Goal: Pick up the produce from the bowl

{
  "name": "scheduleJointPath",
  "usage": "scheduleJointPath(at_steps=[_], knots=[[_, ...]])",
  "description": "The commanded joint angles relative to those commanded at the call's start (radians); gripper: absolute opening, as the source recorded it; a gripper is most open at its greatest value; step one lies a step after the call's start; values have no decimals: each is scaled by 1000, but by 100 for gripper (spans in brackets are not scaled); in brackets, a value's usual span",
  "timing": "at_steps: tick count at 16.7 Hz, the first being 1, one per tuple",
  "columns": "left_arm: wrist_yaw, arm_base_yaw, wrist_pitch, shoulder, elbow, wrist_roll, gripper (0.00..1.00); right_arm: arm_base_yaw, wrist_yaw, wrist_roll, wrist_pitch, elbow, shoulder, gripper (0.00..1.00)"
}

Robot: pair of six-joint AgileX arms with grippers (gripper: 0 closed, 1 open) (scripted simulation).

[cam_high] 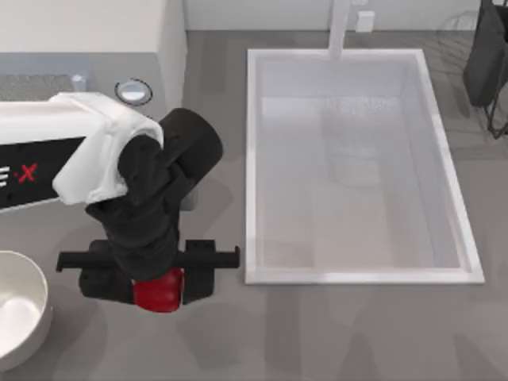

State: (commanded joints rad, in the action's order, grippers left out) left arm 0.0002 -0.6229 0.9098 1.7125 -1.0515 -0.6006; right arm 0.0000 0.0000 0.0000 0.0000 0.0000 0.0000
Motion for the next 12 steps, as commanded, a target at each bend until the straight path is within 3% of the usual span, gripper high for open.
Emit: scheduleJointPath(at_steps=[3,12], knots=[[0,0,0,0,0,0,0,0,0,0,0,0,0,100],[0,0,0,0,0,0,68,0,0,0,0,0,0,100]])
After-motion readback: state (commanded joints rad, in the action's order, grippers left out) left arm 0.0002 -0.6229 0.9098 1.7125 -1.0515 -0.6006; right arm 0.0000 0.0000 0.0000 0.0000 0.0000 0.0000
